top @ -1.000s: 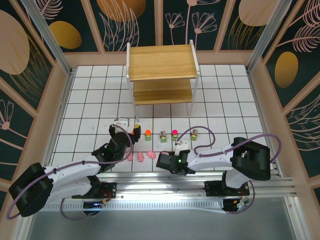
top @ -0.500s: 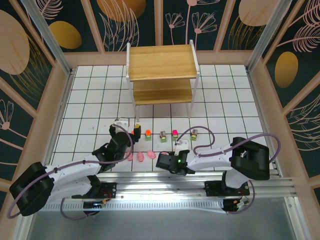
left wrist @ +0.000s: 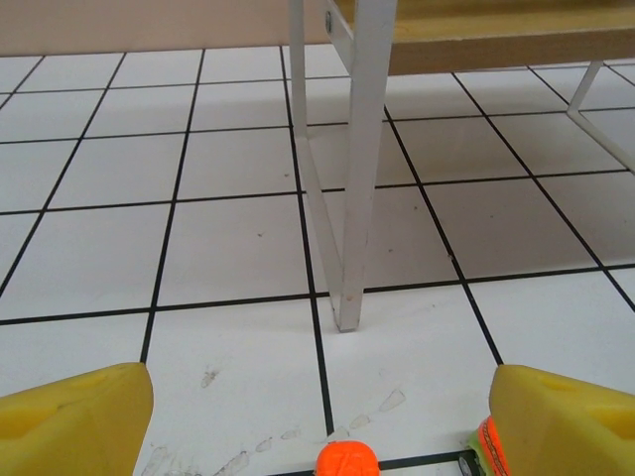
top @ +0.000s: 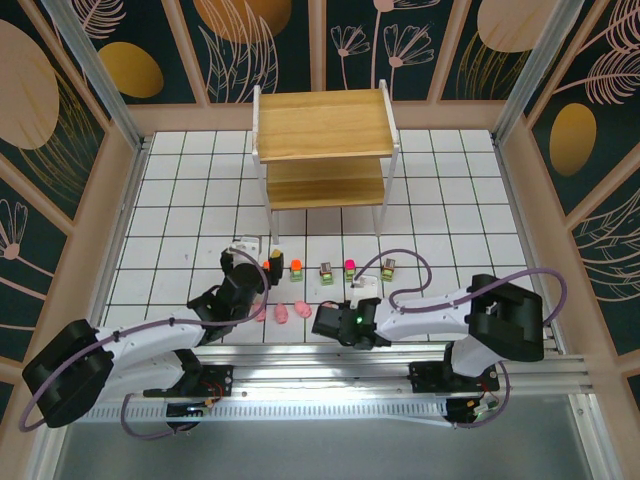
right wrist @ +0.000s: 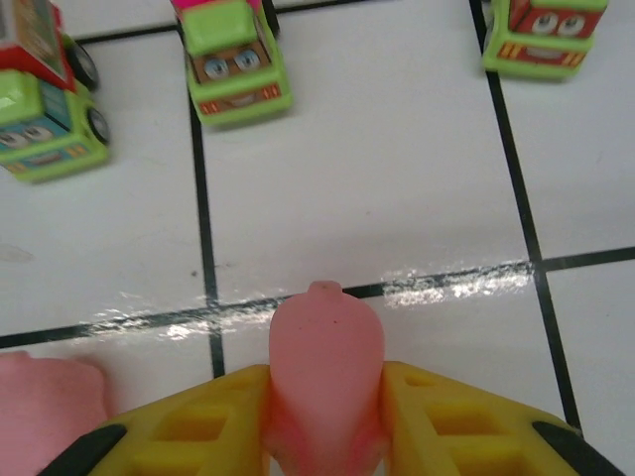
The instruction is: Place and organize the plastic toys onto the shelf
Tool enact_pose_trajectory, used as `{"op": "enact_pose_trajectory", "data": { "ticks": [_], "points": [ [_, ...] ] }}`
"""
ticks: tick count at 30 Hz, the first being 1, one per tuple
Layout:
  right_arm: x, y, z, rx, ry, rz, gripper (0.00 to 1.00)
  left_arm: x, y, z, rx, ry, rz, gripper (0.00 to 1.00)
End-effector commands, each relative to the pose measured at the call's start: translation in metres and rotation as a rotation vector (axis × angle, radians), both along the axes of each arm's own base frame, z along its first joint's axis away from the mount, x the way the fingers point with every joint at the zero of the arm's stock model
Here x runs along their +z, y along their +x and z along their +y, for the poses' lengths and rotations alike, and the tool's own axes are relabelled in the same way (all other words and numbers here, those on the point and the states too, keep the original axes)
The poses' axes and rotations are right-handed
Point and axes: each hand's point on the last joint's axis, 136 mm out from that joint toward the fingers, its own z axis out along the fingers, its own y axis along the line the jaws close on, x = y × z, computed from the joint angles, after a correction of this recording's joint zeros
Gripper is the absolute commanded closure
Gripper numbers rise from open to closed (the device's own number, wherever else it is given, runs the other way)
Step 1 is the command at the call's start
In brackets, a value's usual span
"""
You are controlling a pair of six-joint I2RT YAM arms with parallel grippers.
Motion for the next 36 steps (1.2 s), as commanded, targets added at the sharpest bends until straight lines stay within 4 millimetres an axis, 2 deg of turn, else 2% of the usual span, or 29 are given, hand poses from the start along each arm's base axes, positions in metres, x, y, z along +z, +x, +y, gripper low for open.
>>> {"op": "enact_pose_trajectory", "data": {
  "ticks": [1,7,12,18,21,26,36],
  "points": [
    [0.038,0.022,-0.001,-0.004,-0.016,-0.115,0.68,0.009,0.004,-0.015,-0.044,-0.027,-0.012,0.12],
    [0.079,0.054,-0.004,0.004,0.016,-0.198,0.68,0.013,0.001,-0.03,-0.125,-0.055,-0.015,0.12],
    [0.125,0.092,-0.011,0.001,0.036,-0.302,0.68,0.02,-0.005,-0.043,-0.216,-0.094,-0.033,0.13],
    [0.174,0.132,-0.007,0.019,-0.002,-0.415,0.67,0.022,-0.013,-0.061,-0.311,-0.108,-0.032,0.13],
    [0.191,0.149,-0.003,0.025,-0.028,-0.455,0.67,0.018,-0.014,-0.066,-0.33,-0.1,-0.018,0.14],
    [0.202,0.174,-0.007,0.008,-0.064,-0.482,0.67,0.014,-0.014,-0.069,-0.345,-0.097,-0.005,0.14],
    [0.205,0.211,-0.017,0.001,-0.061,-0.495,0.67,0.011,-0.014,-0.072,-0.358,-0.091,0.008,0.15]
  ]
}}
